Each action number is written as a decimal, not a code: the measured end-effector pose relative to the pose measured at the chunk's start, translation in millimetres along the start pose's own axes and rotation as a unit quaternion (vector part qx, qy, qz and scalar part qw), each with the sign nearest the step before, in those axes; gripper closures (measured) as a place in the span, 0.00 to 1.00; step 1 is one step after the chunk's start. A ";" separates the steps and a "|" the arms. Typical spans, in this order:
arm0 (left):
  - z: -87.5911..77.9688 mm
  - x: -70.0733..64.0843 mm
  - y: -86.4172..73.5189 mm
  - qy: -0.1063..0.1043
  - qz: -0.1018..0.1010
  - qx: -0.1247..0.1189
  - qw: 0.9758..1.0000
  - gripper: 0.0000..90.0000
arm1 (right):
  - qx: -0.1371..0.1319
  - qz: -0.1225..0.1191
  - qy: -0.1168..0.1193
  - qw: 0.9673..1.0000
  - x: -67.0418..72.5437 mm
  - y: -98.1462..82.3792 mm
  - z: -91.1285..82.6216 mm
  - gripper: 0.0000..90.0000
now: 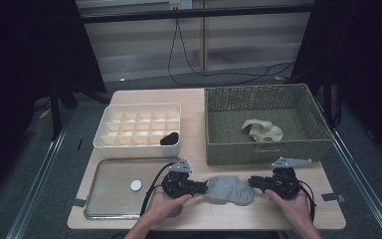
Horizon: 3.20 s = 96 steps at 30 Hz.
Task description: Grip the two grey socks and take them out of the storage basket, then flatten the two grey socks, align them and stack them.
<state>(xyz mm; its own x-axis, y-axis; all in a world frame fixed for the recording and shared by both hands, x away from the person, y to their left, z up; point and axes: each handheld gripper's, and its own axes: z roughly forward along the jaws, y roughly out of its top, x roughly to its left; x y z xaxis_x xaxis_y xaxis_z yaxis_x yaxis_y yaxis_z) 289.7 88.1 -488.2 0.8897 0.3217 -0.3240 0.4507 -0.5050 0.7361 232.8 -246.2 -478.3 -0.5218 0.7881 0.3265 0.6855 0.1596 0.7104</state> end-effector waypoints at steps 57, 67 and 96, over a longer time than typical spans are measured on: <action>6.1 9.8 -2.8 0.002 -0.004 0.048 0.999 0.80 | 0.049 -0.001 -0.004 0.999 -1.7 5.0 31.2 0.84; -10.3 3.5 -5.5 0.014 -0.011 0.015 1.000 0.69 | 0.027 0.006 0.006 1.000 -1.5 11.8 35.0 0.76; 45.6 -8.3 38.5 -0.021 0.018 0.025 0.999 0.80 | 0.031 0.012 0.013 0.999 -0.4 1.6 30.8 0.67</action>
<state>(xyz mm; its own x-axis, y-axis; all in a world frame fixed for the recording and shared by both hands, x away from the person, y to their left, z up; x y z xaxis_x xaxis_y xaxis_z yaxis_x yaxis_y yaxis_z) 303.1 29.5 -484.2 0.9072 0.2684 -0.3239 0.4205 -0.5553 0.7175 249.8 -227.9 -496.6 -0.5173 0.7770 0.3586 0.7277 0.1790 0.6621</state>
